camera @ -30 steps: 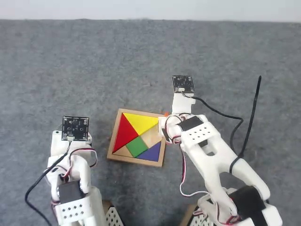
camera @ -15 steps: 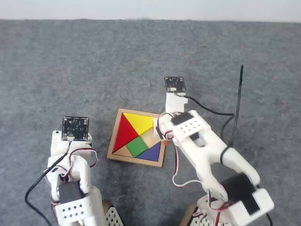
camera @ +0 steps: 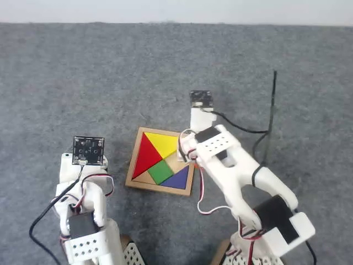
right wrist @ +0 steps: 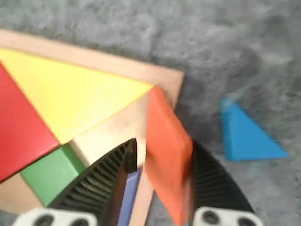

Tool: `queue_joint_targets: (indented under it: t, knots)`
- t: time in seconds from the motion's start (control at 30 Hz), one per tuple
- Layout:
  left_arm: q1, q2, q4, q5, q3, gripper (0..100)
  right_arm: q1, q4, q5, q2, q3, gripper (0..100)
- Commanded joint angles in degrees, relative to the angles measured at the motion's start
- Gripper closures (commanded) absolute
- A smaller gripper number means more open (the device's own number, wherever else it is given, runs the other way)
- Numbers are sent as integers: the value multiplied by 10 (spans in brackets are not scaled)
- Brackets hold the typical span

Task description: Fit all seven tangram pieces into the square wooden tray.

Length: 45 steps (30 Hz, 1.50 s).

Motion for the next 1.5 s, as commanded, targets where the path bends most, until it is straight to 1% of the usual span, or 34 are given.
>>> queue_joint_targets:
  t: [0.0,0.17,0.37,0.43,0.53,0.6,0.77,0.93,1.23,1.33,1.47]
  knots:
    - [-2,-11,3,-7,-7,985,-25,9,-1,-6,-36,818]
    - [-2,-11,3,-7,-7,985,-37,16,41,-6,-48,818]
    - [-2,-11,3,-7,-7,985,-38,26,42,-7,-55,820]
    - [-2,-11,3,-7,-7,985,-36,37,42,-7,-64,857]
    - [-2,-11,3,-7,-7,985,-34,46,43,-5,-74,949]
    - [-2,-11,3,-7,-7,985,-34,47,46,-2,-75,972]
    - [-2,-11,3,-7,-7,985,-24,45,67,-1,-75,976]
    - [-2,-11,3,-7,-7,985,10,51,71,-9,-81,995]
    - [-2,-11,3,-7,-7,985,74,195,99,-18,-180,992]
    - [-2,-11,3,-7,-7,985,84,202,98,4,-186,992]
    - [-2,-11,3,-7,-7,985,77,203,86,67,-217,992]
